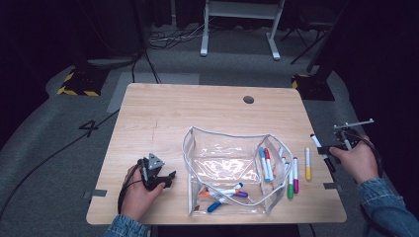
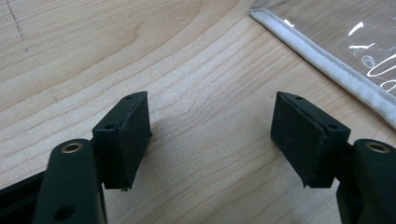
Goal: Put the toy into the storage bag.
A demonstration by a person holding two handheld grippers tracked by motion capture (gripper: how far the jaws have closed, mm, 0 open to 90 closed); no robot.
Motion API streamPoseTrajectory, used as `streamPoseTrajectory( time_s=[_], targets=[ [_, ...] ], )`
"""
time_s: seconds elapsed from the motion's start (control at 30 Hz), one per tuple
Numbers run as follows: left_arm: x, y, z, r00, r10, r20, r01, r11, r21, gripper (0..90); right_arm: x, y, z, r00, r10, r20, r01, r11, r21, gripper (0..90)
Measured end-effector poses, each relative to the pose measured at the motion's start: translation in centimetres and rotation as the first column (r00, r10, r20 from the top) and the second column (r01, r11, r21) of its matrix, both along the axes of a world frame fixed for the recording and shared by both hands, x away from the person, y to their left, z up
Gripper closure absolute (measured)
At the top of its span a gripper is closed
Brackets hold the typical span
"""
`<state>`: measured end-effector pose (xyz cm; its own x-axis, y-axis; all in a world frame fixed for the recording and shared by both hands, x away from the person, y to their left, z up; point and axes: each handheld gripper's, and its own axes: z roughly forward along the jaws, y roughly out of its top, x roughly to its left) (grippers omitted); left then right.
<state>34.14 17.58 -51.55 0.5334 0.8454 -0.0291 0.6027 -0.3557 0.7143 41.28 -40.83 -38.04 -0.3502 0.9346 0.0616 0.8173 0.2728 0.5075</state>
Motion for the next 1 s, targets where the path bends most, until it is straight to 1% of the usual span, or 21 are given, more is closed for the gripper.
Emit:
streamPoseTrajectory(
  time_s=[0.1, 0.17, 0.2, 0.23, 0.33, 0.43, 0.47, 0.5, 0.6, 0.73, 0.77, 0.8, 0.83, 0.87, 0.9, 0.93, 0.97, 1.0],
  targets=[
    [0.0, 0.0, 0.0, 1.0, 0.0, 0.0, 0.0, 1.0, 0.0, 29.1, -0.4, 1.1, 2.1, 0.9986, 0.044, 0.028, -0.044, 0.999, -0.004, 77.0],
    [0.0, 0.0, 0.0, 1.0, 0.0, 0.0, 0.0, 1.0, 0.0, 29.1, -0.7, 2.1, 3.6, 0.9956, 0.08, 0.048, -0.08, 0.997, -0.007, 77.0],
    [0.0, 0.0, 0.0, 1.0, 0.0, 0.0, 0.0, 1.0, 0.0, 29.1, -0.8, 2.5, 4.1, 0.9943, 0.091, 0.054, -0.091, 0.996, -0.007, 77.0],
    [0.0, 0.0, 0.0, 1.0, 0.0, 0.0, 0.0, 1.0, 0.0, 29.1, -1.0, 3.1, 4.9, 0.9917, 0.111, 0.065, -0.111, 0.994, -0.008, 77.0],
    [0.0, 0.0, 0.0, 1.0, 0.0, 0.0, 0.0, 1.0, 0.0, 29.1, -1.3, 4.5, 6.5, 0.984, 0.157, 0.084, -0.156, 0.988, -0.015, 77.0],
    [0.0, 0.0, 0.0, 1.0, 0.0, 0.0, 0.0, 1.0, 0.0, 29.1, -1.7, 6.4, 8.0, 0.972, 0.211, 0.103, -0.211, 0.977, -0.018, 77.0],
    [0.0, 0.0, 0.0, 1.0, 0.0, 0.0, 0.0, 1.0, 0.0, 29.1, -2.0, 7.2, 8.6, 0.9655, 0.235, 0.111, -0.234, 0.972, -0.021, 77.0],
    [0.0, 0.0, 0.0, 1.0, 0.0, 0.0, 0.0, 1.0, 0.0, 29.1, -2.1, 7.7, 9.0, 0.9614, 0.25, 0.115, -0.249, 0.968, -0.023, 77.0],
    [0.0, 0.0, 0.0, 1.0, 0.0, 0.0, 0.0, 1.0, 0.0, 29.1, -2.7, 9.9, 10.3, 0.9415, 0.312, 0.128, -0.31, 0.95, -0.036, 77.0],
    [0.0, 0.0, 0.0, 1.0, 0.001, 0.0, -0.001, 1.0, 0.0, 29.1, -3.4, 12.9, 11.7, 0.9076, 0.395, 0.143, -0.392, 0.919, -0.049, 77.0],
    [0.0, 0.0, 0.0, 1.0, 0.001, 0.0, -0.001, 1.0, 0.001, 29.1, -3.7, 13.8, 12.0, 0.8974, 0.417, 0.142, -0.414, 0.909, -0.052, 77.0],
    [0.0, 0.0, 0.0, 1.0, 0.001, 0.0, -0.001, 1.0, 0.0, 29.1, -3.8, 14.5, 12.2, 0.8894, 0.434, 0.142, -0.431, 0.901, -0.053, 77.0],
    [0.0, 0.0, 0.0, 1.0, 0.001, 0.0, -0.001, 1.0, 0.001, 29.1, -4.0, 15.0, 12.3, 0.8835, 0.447, 0.141, -0.443, 0.895, -0.055, 77.0],
    [0.0, 0.0, 0.0, 1.0, 0.001, 0.0, -0.001, 1.0, 0.0, 29.1, -4.1, 15.7, 12.4, 0.8755, 0.463, 0.138, -0.46, 0.886, -0.058, 77.0],
    [0.0, 0.0, 0.0, 1.0, 0.001, 0.0, -0.001, 1.0, 0.0, 29.1, -4.2, 16.5, 12.5, 0.8639, 0.485, 0.137, -0.482, 0.875, -0.057, 77.0],
    [0.0, 0.0, 0.0, 1.0, 0.001, 0.0, -0.001, 1.0, 0.0, 29.1, -4.4, 17.1, 12.5, 0.8575, 0.498, 0.131, -0.494, 0.867, -0.062, 77.0],
    [0.0, 0.0, 0.0, 1.0, 0.001, 0.0, -0.001, 1.0, 0.001, 29.1, -4.5, 17.6, 12.5, 0.849, 0.512, 0.131, -0.508, 0.859, -0.068, 77.0],
    [0.0, 0.0, 0.0, 1.0, 0.0, 0.0, 0.0, 1.0, 0.0, 29.1, -4.6, 18.2, 12.5, 0.8429, 0.524, 0.123, -0.52, 0.852, -0.067, 76.9]
  ],
)
